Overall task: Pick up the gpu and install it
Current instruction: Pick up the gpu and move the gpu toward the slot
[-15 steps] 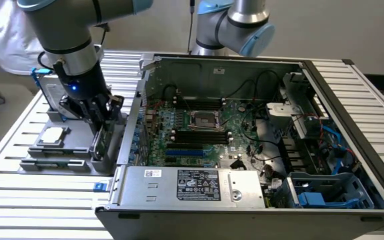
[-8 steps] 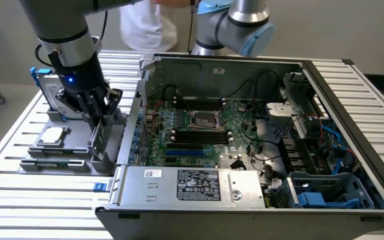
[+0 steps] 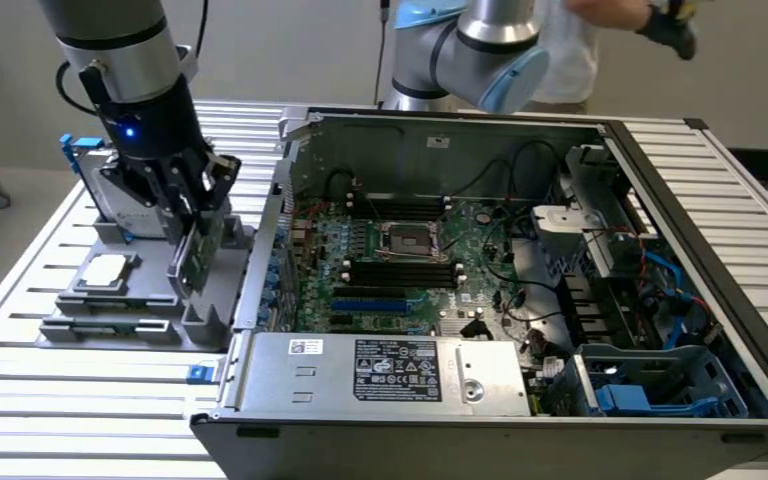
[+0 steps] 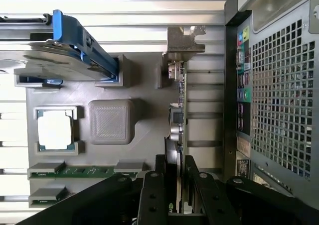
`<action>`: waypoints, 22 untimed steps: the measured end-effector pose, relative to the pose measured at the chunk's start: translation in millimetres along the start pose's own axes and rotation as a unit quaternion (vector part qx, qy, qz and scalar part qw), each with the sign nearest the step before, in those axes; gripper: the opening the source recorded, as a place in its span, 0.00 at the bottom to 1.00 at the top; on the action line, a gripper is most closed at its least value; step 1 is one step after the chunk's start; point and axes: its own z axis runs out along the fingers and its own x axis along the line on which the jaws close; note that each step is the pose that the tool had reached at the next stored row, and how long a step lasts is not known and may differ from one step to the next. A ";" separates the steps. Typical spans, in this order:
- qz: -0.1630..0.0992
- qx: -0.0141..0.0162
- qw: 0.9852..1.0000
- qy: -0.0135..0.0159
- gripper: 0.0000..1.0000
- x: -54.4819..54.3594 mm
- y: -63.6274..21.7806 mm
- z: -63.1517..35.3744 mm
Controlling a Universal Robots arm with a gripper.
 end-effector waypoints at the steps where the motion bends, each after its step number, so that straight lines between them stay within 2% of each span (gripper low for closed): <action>1: 0.000 0.000 1.000 0.000 0.26 -0.1 0.2 -4.6; 10: 0.000 -0.002 1.000 0.000 0.26 -2.6 1.8 -41.9; 15: 0.000 -0.005 1.000 0.000 0.26 -6.1 2.6 -61.4; 22: 0.000 -0.014 1.000 0.001 0.26 -20.2 0.4 -83.4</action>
